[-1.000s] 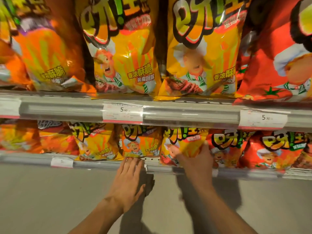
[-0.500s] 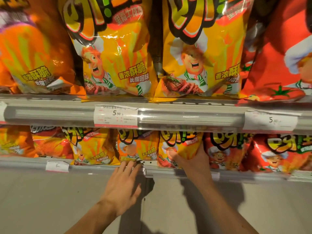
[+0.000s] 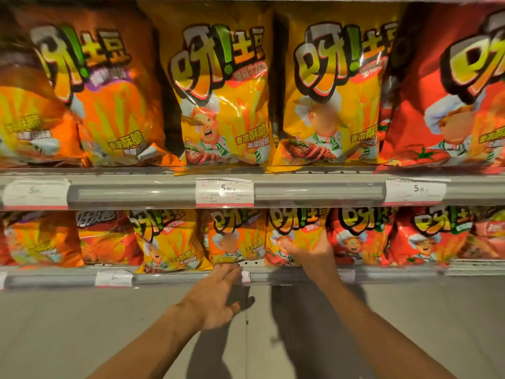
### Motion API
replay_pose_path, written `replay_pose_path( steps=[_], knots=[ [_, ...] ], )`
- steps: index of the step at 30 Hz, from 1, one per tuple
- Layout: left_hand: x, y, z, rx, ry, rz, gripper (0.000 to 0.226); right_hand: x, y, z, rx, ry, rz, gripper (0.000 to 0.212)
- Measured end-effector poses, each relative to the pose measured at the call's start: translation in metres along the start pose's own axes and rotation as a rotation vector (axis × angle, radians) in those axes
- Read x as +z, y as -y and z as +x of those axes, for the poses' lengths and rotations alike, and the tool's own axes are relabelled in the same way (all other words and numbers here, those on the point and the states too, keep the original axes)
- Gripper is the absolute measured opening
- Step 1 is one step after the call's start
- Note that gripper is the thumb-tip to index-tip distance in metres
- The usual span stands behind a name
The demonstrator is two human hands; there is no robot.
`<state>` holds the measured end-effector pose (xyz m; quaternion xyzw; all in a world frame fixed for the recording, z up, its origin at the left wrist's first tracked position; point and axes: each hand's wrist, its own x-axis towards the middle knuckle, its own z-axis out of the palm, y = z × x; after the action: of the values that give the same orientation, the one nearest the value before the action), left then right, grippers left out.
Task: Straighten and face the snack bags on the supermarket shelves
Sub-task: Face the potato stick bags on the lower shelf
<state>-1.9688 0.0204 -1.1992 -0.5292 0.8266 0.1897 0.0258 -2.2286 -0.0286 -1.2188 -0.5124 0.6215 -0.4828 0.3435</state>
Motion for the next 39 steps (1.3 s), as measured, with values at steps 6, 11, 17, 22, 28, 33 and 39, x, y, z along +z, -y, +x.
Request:
replay_pose_path(
  steps=[6,11,17,22,28,33,39],
  knots=[
    [0.000,0.014,-0.006,0.139,-0.065,-0.079,0.081,0.001,0.020,-0.014,0.117,0.007,-0.180,0.090],
    [-0.005,0.017,-0.009,0.195,-0.109,-0.131,0.068,0.000,0.037,-0.034,0.068,-0.141,-0.265,0.068],
    [0.003,0.021,-0.011,0.216,-0.176,-0.144,0.065,-0.010,0.051,-0.049,0.126,-0.095,-0.319,0.059],
    [0.001,0.032,-0.019,0.192,-0.340,-0.254,0.046,0.000,0.048,-0.083,0.185,-0.290,-0.279,0.060],
    [-0.032,0.037,-0.043,0.122,-0.764,-0.379,0.018,0.039,0.045,-0.100,0.115,-0.257,-0.229,0.029],
    [-0.052,0.063,-0.057,-0.093,-0.999,-0.400,0.025,0.080,0.067,-0.078,0.057,-0.207,-0.154,0.032],
    [-0.053,0.094,-0.062,-0.351,-0.985,-0.534,0.039,0.105,0.081,-0.072,-0.069,-0.213,-0.157,0.081]
  ],
)
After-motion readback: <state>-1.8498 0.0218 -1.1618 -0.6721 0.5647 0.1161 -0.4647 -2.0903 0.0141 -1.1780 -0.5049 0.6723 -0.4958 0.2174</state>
